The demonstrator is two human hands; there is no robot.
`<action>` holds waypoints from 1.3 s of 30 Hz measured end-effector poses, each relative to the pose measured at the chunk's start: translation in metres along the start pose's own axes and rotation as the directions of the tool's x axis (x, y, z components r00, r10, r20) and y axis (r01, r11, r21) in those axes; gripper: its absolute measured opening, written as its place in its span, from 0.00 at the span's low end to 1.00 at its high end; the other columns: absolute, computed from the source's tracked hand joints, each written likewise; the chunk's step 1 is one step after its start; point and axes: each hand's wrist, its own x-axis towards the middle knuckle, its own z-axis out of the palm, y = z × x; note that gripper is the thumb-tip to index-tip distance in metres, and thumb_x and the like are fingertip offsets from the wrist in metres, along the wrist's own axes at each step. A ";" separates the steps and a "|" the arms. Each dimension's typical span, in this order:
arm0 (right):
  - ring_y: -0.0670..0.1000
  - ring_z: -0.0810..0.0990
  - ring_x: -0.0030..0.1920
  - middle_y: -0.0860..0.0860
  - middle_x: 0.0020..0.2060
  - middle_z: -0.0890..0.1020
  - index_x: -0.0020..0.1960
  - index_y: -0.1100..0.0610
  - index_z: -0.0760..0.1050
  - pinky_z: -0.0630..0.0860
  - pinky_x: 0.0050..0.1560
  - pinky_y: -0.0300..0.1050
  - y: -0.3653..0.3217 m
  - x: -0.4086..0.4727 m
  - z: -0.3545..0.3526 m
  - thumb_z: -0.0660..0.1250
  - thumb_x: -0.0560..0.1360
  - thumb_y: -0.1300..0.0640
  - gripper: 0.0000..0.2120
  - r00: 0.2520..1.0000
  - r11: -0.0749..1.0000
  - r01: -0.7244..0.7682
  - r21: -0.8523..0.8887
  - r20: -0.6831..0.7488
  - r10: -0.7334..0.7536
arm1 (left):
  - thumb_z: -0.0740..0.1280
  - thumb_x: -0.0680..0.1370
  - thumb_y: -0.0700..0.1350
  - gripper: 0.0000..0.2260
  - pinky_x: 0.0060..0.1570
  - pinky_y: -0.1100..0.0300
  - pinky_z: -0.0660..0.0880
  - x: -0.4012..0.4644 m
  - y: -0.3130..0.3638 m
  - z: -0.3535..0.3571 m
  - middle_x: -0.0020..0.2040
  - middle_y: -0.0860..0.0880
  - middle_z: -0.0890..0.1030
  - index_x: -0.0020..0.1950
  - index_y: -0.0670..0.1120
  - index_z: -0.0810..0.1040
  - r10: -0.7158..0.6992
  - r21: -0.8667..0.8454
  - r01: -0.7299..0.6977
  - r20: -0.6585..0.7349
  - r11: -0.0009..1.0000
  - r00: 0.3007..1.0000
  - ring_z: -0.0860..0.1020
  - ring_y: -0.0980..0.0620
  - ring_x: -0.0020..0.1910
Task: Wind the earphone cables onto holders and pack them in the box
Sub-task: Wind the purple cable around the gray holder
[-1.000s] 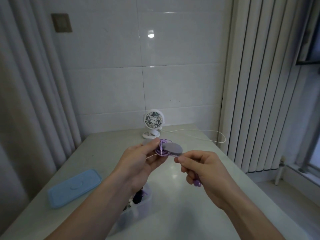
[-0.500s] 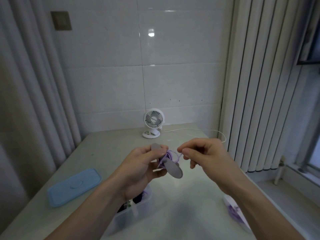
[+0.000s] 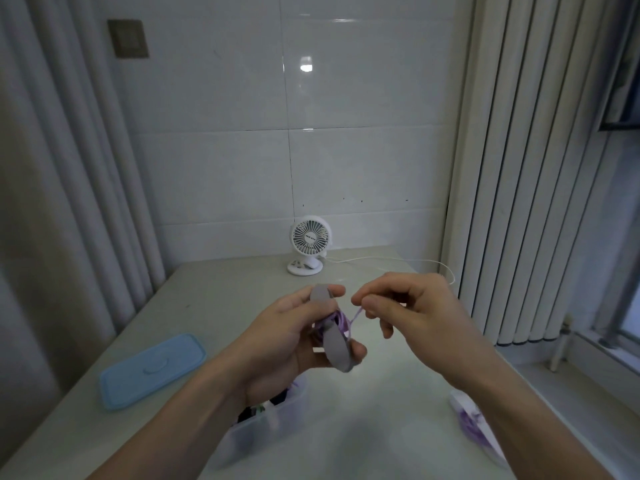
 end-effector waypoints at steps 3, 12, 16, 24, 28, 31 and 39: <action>0.50 0.77 0.28 0.50 0.33 0.83 0.43 0.55 0.86 0.77 0.33 0.41 0.000 -0.005 -0.003 0.69 0.74 0.66 0.09 1.000 1.000 -0.012 0.003 -0.008 0.012 | 0.62 0.79 0.40 0.15 0.44 0.43 0.81 0.002 0.001 -0.004 0.37 0.39 0.79 0.65 0.39 0.72 -0.004 -0.125 -0.005 -0.074 0.992 0.997 0.81 0.36 0.36; 0.40 0.78 0.31 0.48 0.32 0.83 0.41 0.50 0.84 0.70 0.34 0.32 0.006 -0.028 0.010 0.69 0.74 0.62 0.09 0.996 0.967 -0.094 -0.236 -0.023 0.091 | 0.64 0.78 0.40 0.07 0.46 0.43 0.81 0.013 -0.008 -0.008 0.46 0.37 0.77 0.52 0.37 0.76 -0.057 -0.212 0.008 -0.230 0.977 0.972 0.80 0.35 0.48; 0.42 0.80 0.34 0.46 0.35 0.84 0.40 0.52 0.83 0.71 0.35 0.32 0.009 -0.038 0.026 0.69 0.74 0.61 0.07 0.991 0.967 -0.129 -0.218 0.013 0.135 | 0.63 0.79 0.39 0.09 0.37 0.48 0.83 0.021 -0.010 -0.007 0.47 0.38 0.78 0.43 0.34 0.77 -0.136 -0.449 0.005 -0.259 0.894 0.956 0.79 0.36 0.47; 0.42 0.79 0.34 0.43 0.36 0.82 0.40 0.53 0.82 0.71 0.35 0.32 0.013 -0.040 0.027 0.69 0.74 0.61 0.07 0.993 0.972 -0.120 -0.200 -0.003 0.122 | 0.63 0.79 0.39 0.09 0.37 0.48 0.83 0.023 -0.014 -0.004 0.50 0.35 0.78 0.45 0.34 0.76 -0.120 -0.419 -0.027 -0.320 0.908 0.940 0.81 0.36 0.46; 0.41 0.78 0.32 0.43 0.32 0.82 0.40 0.52 0.83 0.70 0.36 0.33 0.013 -0.027 0.011 0.70 0.74 0.62 0.07 0.994 0.980 -0.100 -0.174 -0.054 0.092 | 0.63 0.79 0.38 0.05 0.44 0.43 0.82 0.014 -0.012 -0.002 0.39 0.39 0.82 0.52 0.37 0.76 -0.033 -0.206 -0.028 -0.284 0.978 0.958 0.83 0.35 0.42; 0.43 0.81 0.37 0.46 0.34 0.84 0.41 0.51 0.83 0.71 0.37 0.33 0.013 -0.016 0.004 0.69 0.74 0.62 0.08 0.997 0.977 -0.063 -0.204 -0.046 0.055 | 0.62 0.80 0.37 0.11 0.47 0.40 0.80 0.006 -0.009 0.005 0.42 0.39 0.80 0.62 0.40 0.72 -0.034 -0.118 0.010 -0.198 0.993 0.980 0.83 0.34 0.40; 0.44 0.79 0.33 0.45 0.36 0.83 0.43 0.54 0.84 0.75 0.34 0.37 0.014 -0.005 0.006 0.69 0.74 0.63 0.07 1.000 0.979 0.023 -0.205 -0.006 -0.025 | 0.67 0.76 0.44 0.17 0.44 0.46 0.79 0.003 -0.014 0.006 0.43 0.40 0.82 0.63 0.41 0.73 -0.017 0.075 0.017 -0.003 0.997 1.000 0.79 0.40 0.35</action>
